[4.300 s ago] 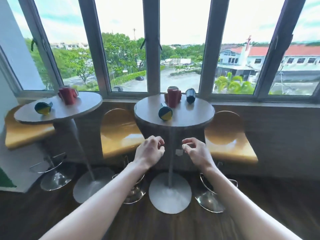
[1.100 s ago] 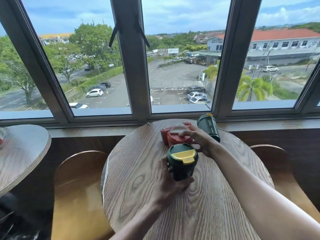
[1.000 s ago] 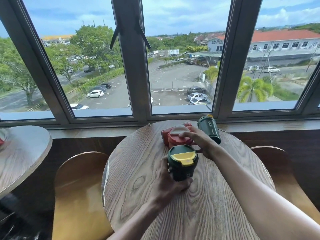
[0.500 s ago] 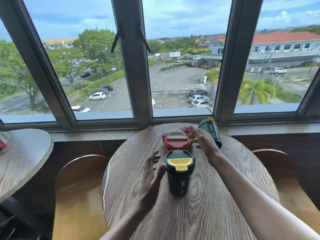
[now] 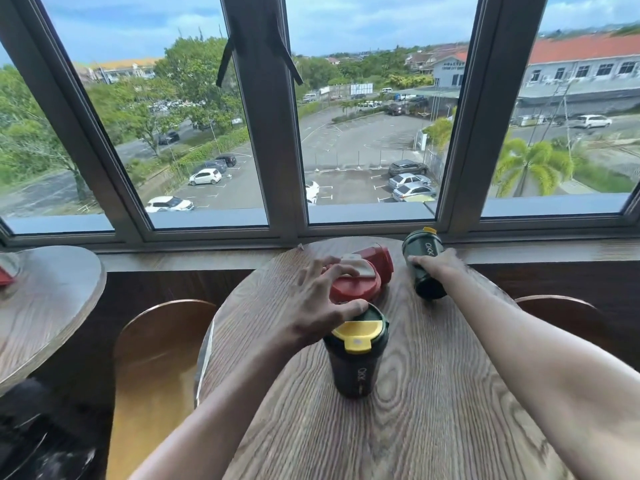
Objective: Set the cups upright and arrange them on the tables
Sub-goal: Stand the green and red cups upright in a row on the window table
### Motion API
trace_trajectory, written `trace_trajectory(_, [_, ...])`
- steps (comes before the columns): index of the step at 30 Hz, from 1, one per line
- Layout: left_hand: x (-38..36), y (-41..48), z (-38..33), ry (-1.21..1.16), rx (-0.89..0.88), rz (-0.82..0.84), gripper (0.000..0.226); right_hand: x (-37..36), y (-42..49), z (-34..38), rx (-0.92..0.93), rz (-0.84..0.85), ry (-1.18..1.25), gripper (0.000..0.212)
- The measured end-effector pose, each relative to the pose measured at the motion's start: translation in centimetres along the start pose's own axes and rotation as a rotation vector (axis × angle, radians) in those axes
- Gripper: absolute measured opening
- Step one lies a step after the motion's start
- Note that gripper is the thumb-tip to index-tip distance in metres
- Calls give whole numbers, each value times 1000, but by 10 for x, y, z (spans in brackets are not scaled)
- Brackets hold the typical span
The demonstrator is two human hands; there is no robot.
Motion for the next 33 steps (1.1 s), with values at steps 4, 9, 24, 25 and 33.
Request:
trace_trajectory(4, [-1,0,5,-12,27,22,63,-10,4,-11,-17,-3,143,96])
trace_trajectory(9, [0,-4,2,19,11,29,54,-7,-16,-33,75,-126,378,87])
trace_trajectory(24, [1,-53,-32,181,-242,-149,51,-2,-185,-66,380,-140,325,87])
trace_trajectory(25, [1,-54,-31,176,-240,-156,49,-4,-189,-69,389,-152,320,89])
trace_trajectory(33, [-1,-58,-34,120,-216,-197,43,-11,-210,-79,409,-171,350,94])
Point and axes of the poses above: each hand's wrist, its own y-axis towards the middle knuckle, its own x-axis out of the back of the hand, z = x × y, the point moved 10 cm from there along y, towards the middle knuckle, and after that the axes turned 5 degrees about x, right-handed, at the moved point
